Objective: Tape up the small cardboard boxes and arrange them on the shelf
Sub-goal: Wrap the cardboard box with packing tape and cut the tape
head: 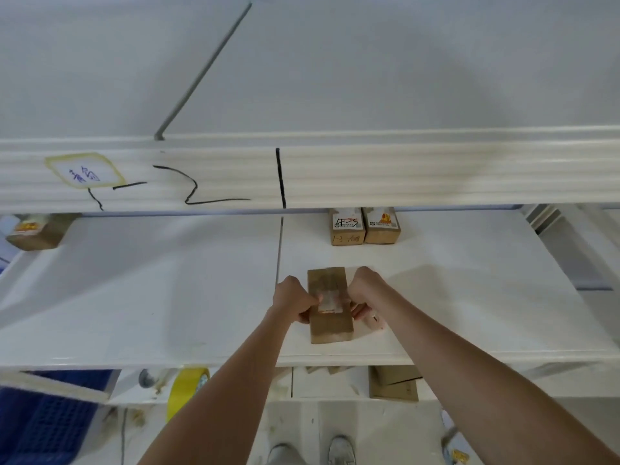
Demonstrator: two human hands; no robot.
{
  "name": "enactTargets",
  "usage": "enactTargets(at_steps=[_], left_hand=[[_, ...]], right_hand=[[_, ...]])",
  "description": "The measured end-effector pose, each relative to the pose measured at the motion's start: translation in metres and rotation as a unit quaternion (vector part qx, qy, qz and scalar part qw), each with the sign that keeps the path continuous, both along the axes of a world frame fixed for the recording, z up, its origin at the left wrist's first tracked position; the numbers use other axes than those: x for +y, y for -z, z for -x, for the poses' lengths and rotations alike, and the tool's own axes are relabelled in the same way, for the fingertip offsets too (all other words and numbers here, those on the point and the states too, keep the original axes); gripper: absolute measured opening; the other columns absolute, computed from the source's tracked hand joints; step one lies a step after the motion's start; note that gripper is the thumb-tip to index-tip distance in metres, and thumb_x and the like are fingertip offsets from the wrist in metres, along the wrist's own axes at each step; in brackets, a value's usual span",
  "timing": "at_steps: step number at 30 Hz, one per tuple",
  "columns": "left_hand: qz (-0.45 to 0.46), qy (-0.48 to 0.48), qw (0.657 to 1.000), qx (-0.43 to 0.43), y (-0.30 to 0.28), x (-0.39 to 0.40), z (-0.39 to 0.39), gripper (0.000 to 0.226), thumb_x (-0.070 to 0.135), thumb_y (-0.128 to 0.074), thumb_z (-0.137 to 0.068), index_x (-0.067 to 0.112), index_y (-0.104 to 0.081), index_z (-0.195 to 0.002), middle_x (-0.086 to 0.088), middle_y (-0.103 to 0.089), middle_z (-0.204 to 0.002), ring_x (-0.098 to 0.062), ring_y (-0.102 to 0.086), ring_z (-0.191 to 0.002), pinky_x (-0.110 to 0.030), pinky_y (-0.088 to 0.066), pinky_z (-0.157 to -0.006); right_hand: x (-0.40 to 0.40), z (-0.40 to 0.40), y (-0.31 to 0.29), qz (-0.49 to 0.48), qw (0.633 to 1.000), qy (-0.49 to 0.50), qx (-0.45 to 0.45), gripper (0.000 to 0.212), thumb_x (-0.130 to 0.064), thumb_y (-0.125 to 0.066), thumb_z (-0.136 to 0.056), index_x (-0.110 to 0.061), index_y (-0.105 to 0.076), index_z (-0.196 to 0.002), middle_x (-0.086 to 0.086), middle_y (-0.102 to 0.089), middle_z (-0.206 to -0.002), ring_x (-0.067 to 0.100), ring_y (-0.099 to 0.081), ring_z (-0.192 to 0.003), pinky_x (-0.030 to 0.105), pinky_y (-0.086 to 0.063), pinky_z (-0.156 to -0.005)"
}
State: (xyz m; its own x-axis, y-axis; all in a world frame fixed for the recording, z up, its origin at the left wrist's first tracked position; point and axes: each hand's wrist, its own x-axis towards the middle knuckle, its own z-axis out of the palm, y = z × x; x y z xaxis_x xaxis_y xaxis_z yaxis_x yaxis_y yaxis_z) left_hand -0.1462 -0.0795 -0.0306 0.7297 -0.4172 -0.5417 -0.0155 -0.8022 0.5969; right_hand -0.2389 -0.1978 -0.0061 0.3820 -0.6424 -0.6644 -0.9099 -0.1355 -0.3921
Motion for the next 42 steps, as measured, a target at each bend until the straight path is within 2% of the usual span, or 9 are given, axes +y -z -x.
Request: enactTargets(at_steps=[5, 10, 17, 23, 27, 30, 33, 39, 42], left_hand=[[-0.024, -0.003, 0.999, -0.021, 0.001, -0.005, -0.004, 0.042, 0.046, -0.074, -0.088, 0.009, -0.055, -0.091, -0.009, -0.068, -0.080, -0.020, -0.068, -0.052, -0.027, -0.053, -0.040], [-0.022, -0.030, 0.997, -0.062, 0.009, -0.004, 0.007, 0.039, 0.045, -0.075, -0.088, 0.016, -0.050, -0.081, -0.004, -0.065, -0.076, -0.019, -0.069, -0.059, -0.026, -0.054, -0.043], [0.035, -0.095, 0.995, 0.009, 0.008, 0.007, 0.009, 0.043, 0.048, -0.071, -0.090, 0.005, -0.062, -0.091, -0.009, -0.071, -0.082, -0.024, -0.073, -0.065, -0.033, -0.062, -0.054], [0.097, -0.144, 0.985, -0.009, -0.008, 0.050, -0.017, 0.027, 0.023, -0.065, -0.094, -0.001, -0.071, -0.085, -0.010, -0.073, -0.070, -0.023, -0.073, -0.055, -0.039, -0.064, -0.063], [0.101, -0.195, 0.973, -0.076, -0.023, 0.106, -0.041, 0.030, 0.017, -0.058, -0.090, -0.003, -0.069, -0.071, -0.008, -0.068, -0.061, -0.026, -0.065, -0.050, -0.036, -0.062, -0.060], [0.083, -0.248, 0.946, -0.190, -0.026, 0.159, -0.052, 0.040, 0.020, -0.055, -0.088, 0.009, -0.043, -0.051, -0.003, -0.039, -0.046, -0.025, -0.037, -0.045, -0.026, -0.033, -0.048], [0.075, -0.328, 0.918, -0.211, -0.015, 0.215, -0.056, 0.040, 0.025, -0.051, -0.089, 0.009, -0.039, -0.054, -0.006, -0.040, -0.048, -0.029, -0.039, -0.051, -0.030, -0.032, -0.053], [0.006, -0.295, 0.955, -0.011, 0.040, 0.289, -0.060, 0.038, 0.040, -0.052, -0.095, 0.007, -0.058, -0.078, -0.007, -0.059, -0.069, -0.022, -0.057, -0.067, -0.029, -0.039, -0.059], [0.062, -0.270, 0.948, 0.159, 0.057, 0.300, -0.055, 0.042, 0.052, -0.069, -0.088, 0.012, -0.060, -0.092, -0.007, -0.064, -0.091, -0.022, -0.061, -0.081, -0.032, -0.050, -0.068]], right_hand=[[0.000, -0.009, 0.006, 0.060, 0.998, 0.011, 0.003, 0.026, -0.026, -0.069, -0.095, -0.001, -0.063, -0.090, 0.015, -0.071, -0.071, 0.025, -0.071, -0.051, 0.027, -0.050, -0.034], [0.010, -0.014, 0.010, 0.145, 0.989, -0.031, 0.015, 0.015, -0.023, -0.070, -0.093, -0.011, -0.063, -0.099, 0.007, -0.069, -0.093, 0.024, -0.069, -0.084, 0.033, -0.060, -0.065], [0.017, -0.013, 0.004, 0.227, 0.961, -0.139, 0.082, 0.020, -0.021, -0.061, -0.097, -0.011, -0.065, -0.113, 0.003, -0.060, -0.086, 0.022, -0.061, -0.087, 0.031, -0.045, -0.066], [0.072, -0.026, -0.007, 0.389, 0.907, -0.155, -0.043, 0.068, -0.017, -0.074, -0.087, -0.005, -0.034, -0.141, 0.019, -0.049, -0.127, 0.031, -0.056, -0.109, 0.037, -0.047, -0.090], [0.138, -0.048, -0.007, 0.263, 0.938, -0.139, -0.178, 0.021, -0.020, -0.058, -0.100, -0.009, -0.055, -0.118, 0.008, -0.065, -0.106, 0.023, -0.063, -0.091, 0.030, -0.045, -0.066], [0.183, -0.059, 0.002, 0.025, 0.977, -0.056, -0.205, 0.019, -0.014, -0.056, -0.097, 0.000, -0.068, -0.101, 0.011, -0.073, -0.094, 0.024, -0.066, -0.076, 0.039, -0.057, -0.068], [0.220, -0.065, 0.016, -0.126, 0.971, 0.052, -0.196, 0.016, -0.004, -0.054, -0.096, 0.004, -0.066, -0.103, 0.019, -0.074, -0.090, 0.025, -0.066, -0.061, 0.038, -0.062, -0.066], [0.266, -0.067, 0.042, -0.145, 0.974, 0.104, -0.141, 0.007, 0.004, -0.055, -0.092, 0.003, -0.062, -0.093, 0.015, -0.065, -0.071, 0.023, -0.061, -0.051, 0.024, -0.054, -0.045], [0.271, -0.072, 0.047, 0.006, 0.986, -0.035, -0.165, 0.013, -0.004, -0.054, -0.093, -0.007, -0.067, -0.091, 0.011, -0.070, -0.092, 0.026, -0.070, -0.083, 0.035, -0.062, -0.073]])
